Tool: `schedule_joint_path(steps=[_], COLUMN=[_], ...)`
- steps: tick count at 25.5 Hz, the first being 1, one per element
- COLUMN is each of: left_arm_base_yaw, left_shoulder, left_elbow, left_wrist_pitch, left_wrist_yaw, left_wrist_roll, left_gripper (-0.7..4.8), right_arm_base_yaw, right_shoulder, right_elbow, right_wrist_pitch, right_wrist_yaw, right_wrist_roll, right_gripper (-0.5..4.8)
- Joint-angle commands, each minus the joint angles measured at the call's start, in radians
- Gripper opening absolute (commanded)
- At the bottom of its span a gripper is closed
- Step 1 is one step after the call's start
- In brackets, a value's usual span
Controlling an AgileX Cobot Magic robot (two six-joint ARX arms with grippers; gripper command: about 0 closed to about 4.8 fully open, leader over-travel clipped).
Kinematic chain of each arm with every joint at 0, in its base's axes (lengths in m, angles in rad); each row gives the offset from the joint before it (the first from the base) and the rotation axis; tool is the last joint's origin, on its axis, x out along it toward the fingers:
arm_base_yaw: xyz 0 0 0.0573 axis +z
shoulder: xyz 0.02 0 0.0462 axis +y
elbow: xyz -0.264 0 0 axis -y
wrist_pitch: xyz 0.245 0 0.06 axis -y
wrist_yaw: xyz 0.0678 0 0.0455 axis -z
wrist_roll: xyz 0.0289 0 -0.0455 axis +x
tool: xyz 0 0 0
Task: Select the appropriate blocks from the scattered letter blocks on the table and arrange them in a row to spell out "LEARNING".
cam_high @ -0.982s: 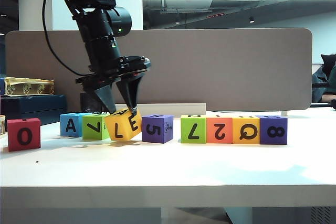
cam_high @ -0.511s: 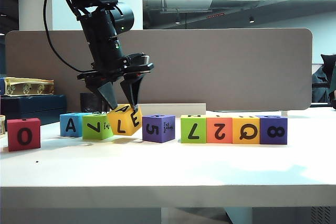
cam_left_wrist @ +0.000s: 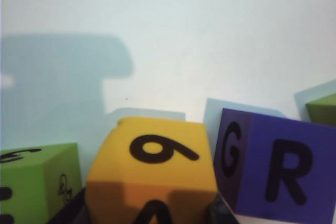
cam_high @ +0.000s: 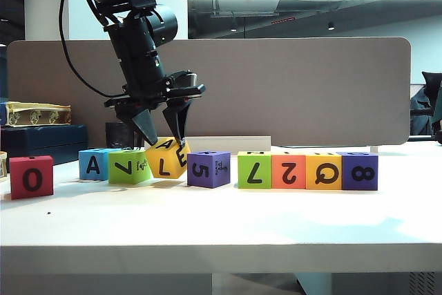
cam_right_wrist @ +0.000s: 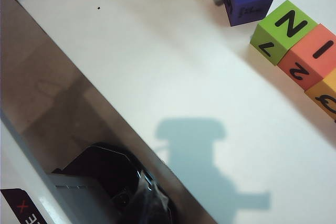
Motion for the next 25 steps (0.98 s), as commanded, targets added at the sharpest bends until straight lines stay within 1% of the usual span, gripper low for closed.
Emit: schedule_joint_path(steps=[1,3,4,5,12,13,15,16,20,22,23,25], left_arm_base_yaw=[-0.001,-0.001,-0.001,-0.001,-0.001,0.000,0.000,0.001,0.008,0.014,0.021,0.036], left_shoulder=[0.010,0.013,0.014,0.014,0.013,0.011,0.003,-0.001,-0.001,-0.001,-0.001,-0.001], left_elbow=[0.003,0.003,0.003,0.003,0.008,0.010,0.012,0.018,0.119,0.176,0.201,0.222], left_wrist_pitch=[-0.013,-0.017,-0.017,-0.016,0.000,0.009,0.019,0.016,-0.042,-0.068,-0.076,-0.081], left_wrist_yaw=[0.017,0.031,0.029,0.029,0.021,0.021,0.014,0.005,-0.047,-0.090,-0.142,-0.208], left_wrist_roll=[-0.003,-0.004,-0.005,-0.005,-0.005,-0.005,-0.005,-0.004,0.008,0.030,0.045,0.043], left_gripper=[2.47,2.63,3.02,3.13,3.17,3.49,3.72,3.74,3.74,3.72,3.72,3.71], right_arm_base_yaw=[0.001,0.001,0.001,0.001,0.001,0.001,0.001,0.001,0.001,0.001,0.001,0.001], right_shoulder=[-0.003,-0.003,-0.003,-0.003,-0.003,-0.003,-0.003,-0.003,-0.003,-0.003,-0.003,-0.003], right_elbow=[0.004,0.004,0.004,0.004,0.004,0.004,0.004,0.004,0.004,0.004,0.004,0.004], right_wrist_pitch=[0.011,0.010,0.009,0.008,0.002,0.000,-0.003,-0.003,-0.004,-0.004,-0.004,0.002], right_wrist_yaw=[-0.002,-0.002,-0.002,-0.002,-0.002,-0.002,-0.002,-0.002,-0.002,-0.002,-0.002,-0.001], right_wrist_roll=[-0.003,-0.003,-0.003,-0.003,-0.003,-0.003,-0.003,-0.003,-0.003,-0.003,-0.003,-0.003], right_gripper=[-0.02,-0.02,-0.02,-0.02,-0.02,-0.02,-0.02,-0.02,-0.02,-0.02,-0.02,-0.02])
